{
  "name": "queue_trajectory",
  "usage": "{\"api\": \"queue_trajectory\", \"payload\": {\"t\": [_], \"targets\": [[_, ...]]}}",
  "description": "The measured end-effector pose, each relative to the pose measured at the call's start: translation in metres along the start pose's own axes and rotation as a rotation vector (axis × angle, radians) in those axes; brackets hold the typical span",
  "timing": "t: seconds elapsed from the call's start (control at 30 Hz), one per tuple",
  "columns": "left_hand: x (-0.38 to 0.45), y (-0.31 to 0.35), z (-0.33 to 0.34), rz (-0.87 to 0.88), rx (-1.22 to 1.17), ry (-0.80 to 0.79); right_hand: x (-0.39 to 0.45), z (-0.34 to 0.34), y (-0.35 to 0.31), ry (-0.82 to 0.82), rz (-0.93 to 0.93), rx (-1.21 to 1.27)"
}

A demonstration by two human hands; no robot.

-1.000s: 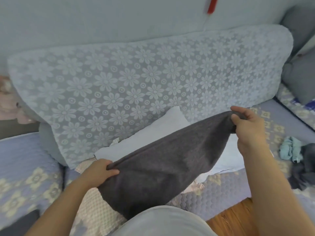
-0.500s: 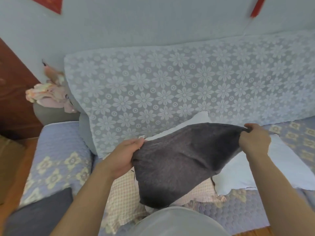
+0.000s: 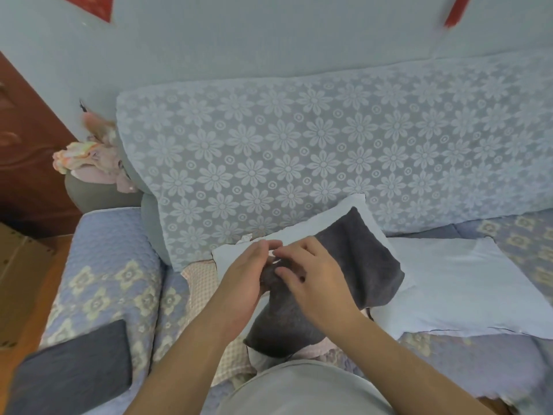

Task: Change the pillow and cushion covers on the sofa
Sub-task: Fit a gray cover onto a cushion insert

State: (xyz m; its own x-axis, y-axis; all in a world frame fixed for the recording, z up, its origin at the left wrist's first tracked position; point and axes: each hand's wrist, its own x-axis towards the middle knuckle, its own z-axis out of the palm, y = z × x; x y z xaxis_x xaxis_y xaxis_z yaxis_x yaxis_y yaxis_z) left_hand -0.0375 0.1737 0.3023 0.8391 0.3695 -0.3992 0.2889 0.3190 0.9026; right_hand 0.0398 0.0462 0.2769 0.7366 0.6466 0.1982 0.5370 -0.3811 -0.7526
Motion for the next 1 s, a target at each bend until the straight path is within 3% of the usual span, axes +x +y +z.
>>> {"api": "queue_trajectory", "payload": {"t": [0.1,0.2,0.27,0.4,0.5,0.63,0.8,0.9,1.0], "targets": [[-0.011,-0.005,-0.009,0.042,0.201,-0.011,-0.004,0.001,0.003,0.036,-0.136,-0.081],[-0.018,-0.007,-0.013,0.087,0.376,0.019,-0.008,0.004,0.004,0.069,-0.147,-0.077],[-0.019,-0.007,-0.013,0.112,0.461,0.069,-0.009,0.005,0.003,0.079,-0.013,0.062],[-0.022,-0.014,-0.011,0.150,0.645,0.084,-0.011,0.000,0.000,-0.013,0.486,0.460],[-0.027,-0.021,-0.009,0.159,0.696,0.040,-0.020,0.007,-0.002,-0.082,0.523,0.269],[-0.035,-0.018,-0.011,0.188,0.688,-0.059,-0.002,-0.003,0.019,0.056,0.617,0.179],[-0.045,0.010,-0.035,0.248,0.717,-0.184,0.043,-0.049,0.111,0.214,0.803,0.007],[-0.042,0.014,-0.077,0.262,0.738,-0.066,0.051,-0.088,0.162,0.304,0.880,-0.111],[-0.034,-0.004,-0.132,0.221,0.772,0.220,0.050,-0.111,0.174,0.419,0.879,-0.163]]}}
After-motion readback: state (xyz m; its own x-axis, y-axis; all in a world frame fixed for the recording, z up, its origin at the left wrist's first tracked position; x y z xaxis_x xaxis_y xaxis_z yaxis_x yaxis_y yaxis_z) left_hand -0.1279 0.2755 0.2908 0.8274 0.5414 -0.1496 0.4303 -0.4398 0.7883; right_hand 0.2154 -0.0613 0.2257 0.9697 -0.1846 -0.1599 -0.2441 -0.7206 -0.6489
